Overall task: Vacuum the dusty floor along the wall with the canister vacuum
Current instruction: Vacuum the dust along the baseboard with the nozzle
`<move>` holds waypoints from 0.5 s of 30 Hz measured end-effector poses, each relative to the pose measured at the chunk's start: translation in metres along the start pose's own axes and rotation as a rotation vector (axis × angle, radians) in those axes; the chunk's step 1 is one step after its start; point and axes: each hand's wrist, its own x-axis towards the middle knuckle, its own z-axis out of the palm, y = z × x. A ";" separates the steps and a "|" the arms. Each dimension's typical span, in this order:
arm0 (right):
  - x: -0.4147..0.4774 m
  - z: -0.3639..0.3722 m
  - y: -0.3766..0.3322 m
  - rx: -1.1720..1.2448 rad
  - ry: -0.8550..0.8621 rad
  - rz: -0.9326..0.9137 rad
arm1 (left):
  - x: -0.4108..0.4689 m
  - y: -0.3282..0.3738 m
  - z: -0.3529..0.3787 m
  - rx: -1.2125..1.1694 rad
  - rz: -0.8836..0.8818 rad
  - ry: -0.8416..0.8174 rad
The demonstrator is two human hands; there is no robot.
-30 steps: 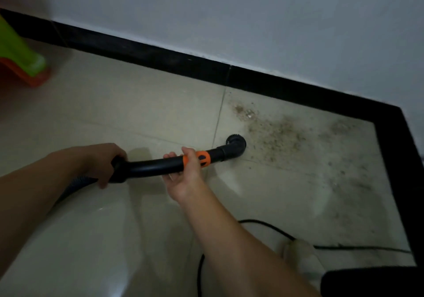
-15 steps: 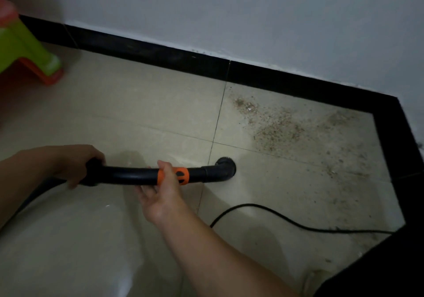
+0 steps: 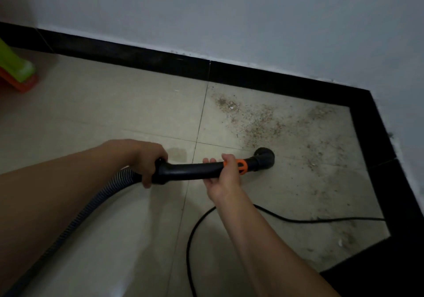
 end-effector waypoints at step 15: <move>0.016 0.053 0.038 -0.139 -0.131 0.051 | -0.039 -0.045 0.012 -0.133 -0.147 0.078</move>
